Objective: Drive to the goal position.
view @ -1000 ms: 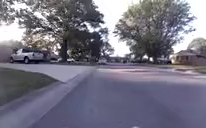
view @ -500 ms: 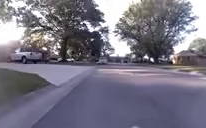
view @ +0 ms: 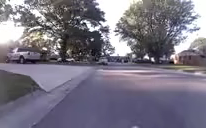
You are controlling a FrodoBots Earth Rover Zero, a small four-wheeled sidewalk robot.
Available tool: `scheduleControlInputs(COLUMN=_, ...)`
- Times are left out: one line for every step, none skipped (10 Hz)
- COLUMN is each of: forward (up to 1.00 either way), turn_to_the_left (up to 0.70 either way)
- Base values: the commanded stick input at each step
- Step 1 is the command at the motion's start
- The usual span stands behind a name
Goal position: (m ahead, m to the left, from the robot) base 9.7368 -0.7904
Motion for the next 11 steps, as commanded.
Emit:
scheduleControlInputs(forward=1.00, turn_to_the_left=0.00)
scheduleControlInputs(forward=1.00, turn_to_the_left=0.00)
scheduleControlInputs(forward=1.00, turn_to_the_left=0.00)
scheduleControlInputs(forward=1.00, turn_to_the_left=0.00)
scheduleControlInputs(forward=1.00, turn_to_the_left=0.00)
scheduleControlInputs(forward=1.00, turn_to_the_left=-0.02)
scheduleControlInputs(forward=1.00, turn_to_the_left=-0.16)
scheduleControlInputs(forward=1.00, turn_to_the_left=-0.32)
scheduleControlInputs(forward=1.00, turn_to_the_left=-0.40)
scheduleControlInputs(forward=1.00, turn_to_the_left=-0.40)
scheduleControlInputs(forward=1.00, turn_to_the_left=-0.40)
